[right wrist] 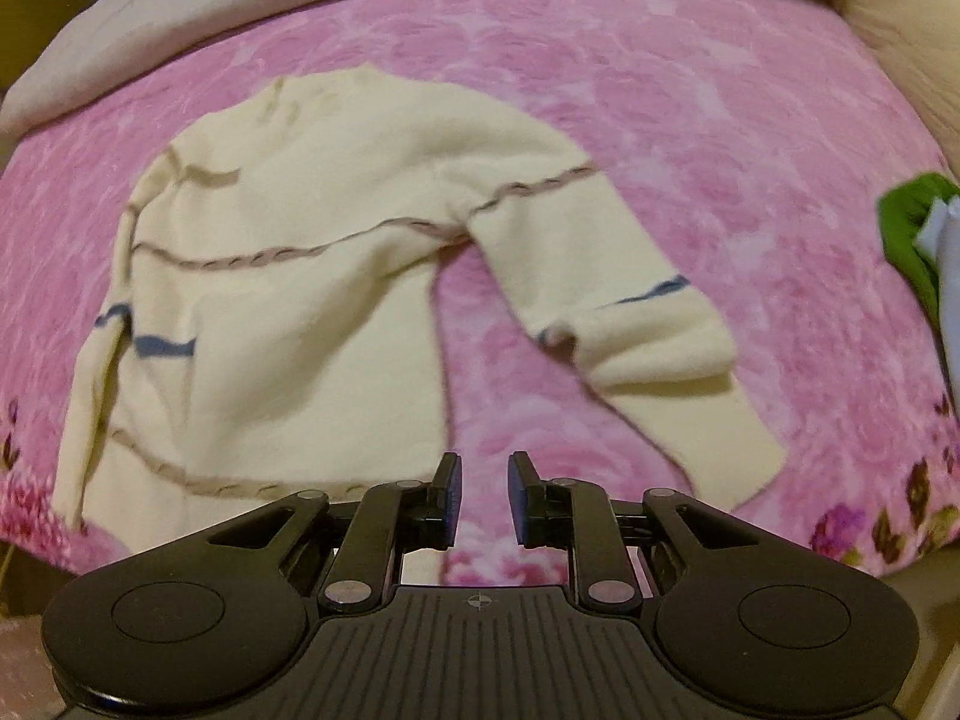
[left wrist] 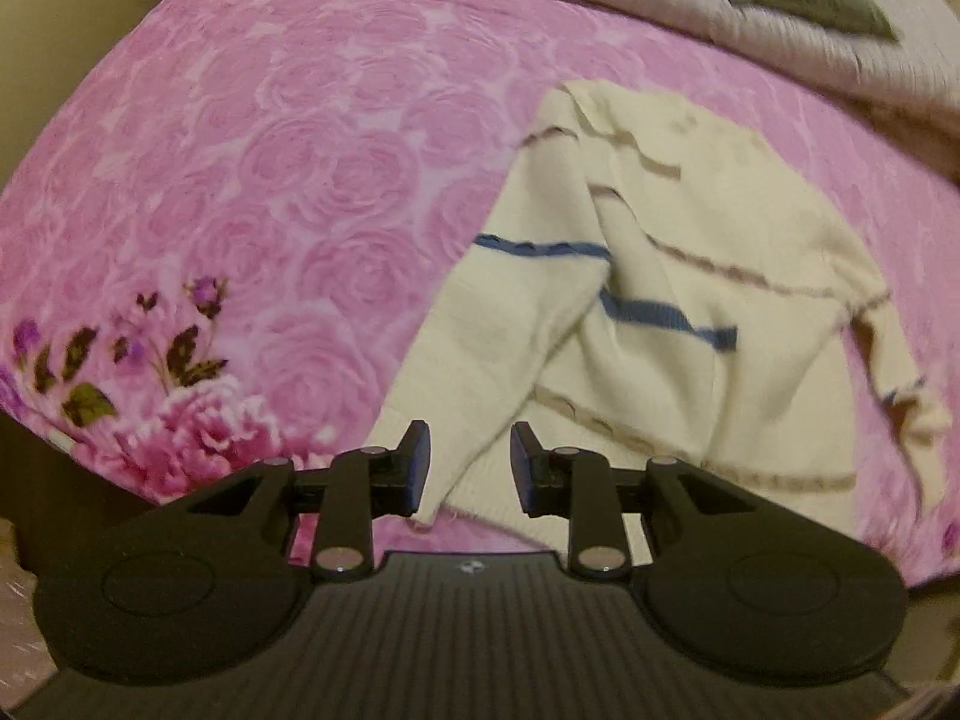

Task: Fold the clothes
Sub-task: 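Lay the sweater flat on the bed and open both tools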

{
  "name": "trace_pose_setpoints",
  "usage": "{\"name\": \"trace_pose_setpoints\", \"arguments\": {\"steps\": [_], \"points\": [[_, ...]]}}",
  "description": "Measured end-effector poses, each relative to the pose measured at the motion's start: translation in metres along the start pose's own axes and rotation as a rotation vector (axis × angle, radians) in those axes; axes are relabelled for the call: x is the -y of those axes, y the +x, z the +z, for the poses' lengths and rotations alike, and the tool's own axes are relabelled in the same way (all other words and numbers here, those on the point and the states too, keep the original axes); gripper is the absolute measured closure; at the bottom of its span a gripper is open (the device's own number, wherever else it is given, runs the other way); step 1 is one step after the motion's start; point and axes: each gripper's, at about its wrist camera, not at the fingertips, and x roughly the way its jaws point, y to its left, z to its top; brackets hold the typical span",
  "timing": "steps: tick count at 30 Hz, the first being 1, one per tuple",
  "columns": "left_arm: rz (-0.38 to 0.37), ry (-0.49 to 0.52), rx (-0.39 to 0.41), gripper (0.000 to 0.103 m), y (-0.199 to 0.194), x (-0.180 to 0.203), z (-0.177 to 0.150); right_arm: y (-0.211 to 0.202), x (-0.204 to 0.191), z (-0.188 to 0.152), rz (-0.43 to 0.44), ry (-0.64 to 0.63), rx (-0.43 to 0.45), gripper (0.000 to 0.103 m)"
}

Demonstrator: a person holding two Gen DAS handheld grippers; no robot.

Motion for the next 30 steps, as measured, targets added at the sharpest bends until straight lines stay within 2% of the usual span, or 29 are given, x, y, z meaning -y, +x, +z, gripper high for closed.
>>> {"name": "trace_pose_setpoints", "arguments": {"steps": [6,12,18,23,30], "points": [[0.063,0.196,0.071,0.074,-0.015,0.034,0.018,-0.03,-0.017,-0.021,-0.011,0.064,0.081,0.082],[0.058,0.296,0.114,0.07,-0.033,0.029,0.02,-0.053,-0.052,-0.059,-0.087,0.106,0.101,0.082],[0.023,0.372,0.094,0.07,-0.03,0.0,0.01,-0.062,-0.093,-0.106,-0.121,0.183,0.105,0.082],[0.017,0.422,0.068,0.07,-0.024,-0.019,0.002,-0.062,-0.118,-0.138,-0.117,0.254,0.093,0.082],[-0.012,0.428,0.033,0.069,-0.015,-0.031,-0.006,-0.06,-0.133,-0.15,-0.112,0.256,0.063,0.082]]}}
